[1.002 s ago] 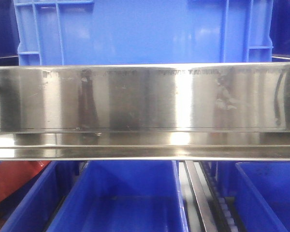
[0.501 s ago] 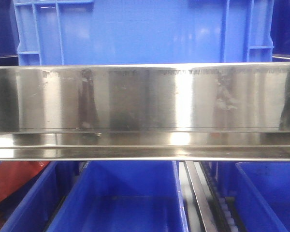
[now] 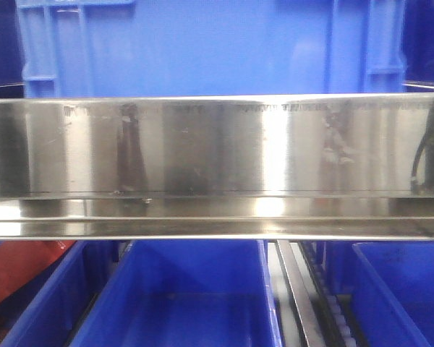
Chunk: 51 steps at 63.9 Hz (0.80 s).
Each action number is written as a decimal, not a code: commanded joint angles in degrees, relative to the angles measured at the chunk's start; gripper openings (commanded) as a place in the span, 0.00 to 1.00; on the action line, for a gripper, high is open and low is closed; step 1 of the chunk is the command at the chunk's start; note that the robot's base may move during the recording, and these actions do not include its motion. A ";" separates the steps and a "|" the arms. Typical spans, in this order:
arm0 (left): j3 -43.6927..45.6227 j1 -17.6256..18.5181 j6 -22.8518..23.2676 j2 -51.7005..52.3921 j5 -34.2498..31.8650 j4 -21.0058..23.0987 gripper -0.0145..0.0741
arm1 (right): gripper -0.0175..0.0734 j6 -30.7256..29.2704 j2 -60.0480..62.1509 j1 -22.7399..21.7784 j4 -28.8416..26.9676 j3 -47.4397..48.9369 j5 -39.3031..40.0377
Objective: Place valve from conveyor to right shelf box
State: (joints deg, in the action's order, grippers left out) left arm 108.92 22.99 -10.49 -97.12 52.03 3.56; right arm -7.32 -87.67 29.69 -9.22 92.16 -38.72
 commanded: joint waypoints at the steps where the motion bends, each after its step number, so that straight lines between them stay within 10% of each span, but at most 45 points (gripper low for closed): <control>1: 0.47 0.01 0.13 4.07 1.06 -0.54 0.64 | 0.59 -0.35 3.82 0.02 0.05 0.40 -0.26; 18: 0.47 0.01 0.13 13.81 8.46 -0.77 0.04 | 0.06 -0.35 15.07 0.02 0.05 -0.80 -2.75; 33: -6.65 0.01 2.81 24.49 8.25 -1.53 0.04 | 0.01 -0.35 29.19 0.02 0.05 -14.79 1.65; 51: -35.40 0.01 3.69 44.81 -11.31 -2.20 0.04 | 0.01 -0.35 50.02 0.02 0.42 -40.63 13.20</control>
State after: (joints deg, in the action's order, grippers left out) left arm 81.18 22.99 -7.37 -58.49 48.23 1.15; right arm -7.43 -43.25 29.69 -9.22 58.25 -30.29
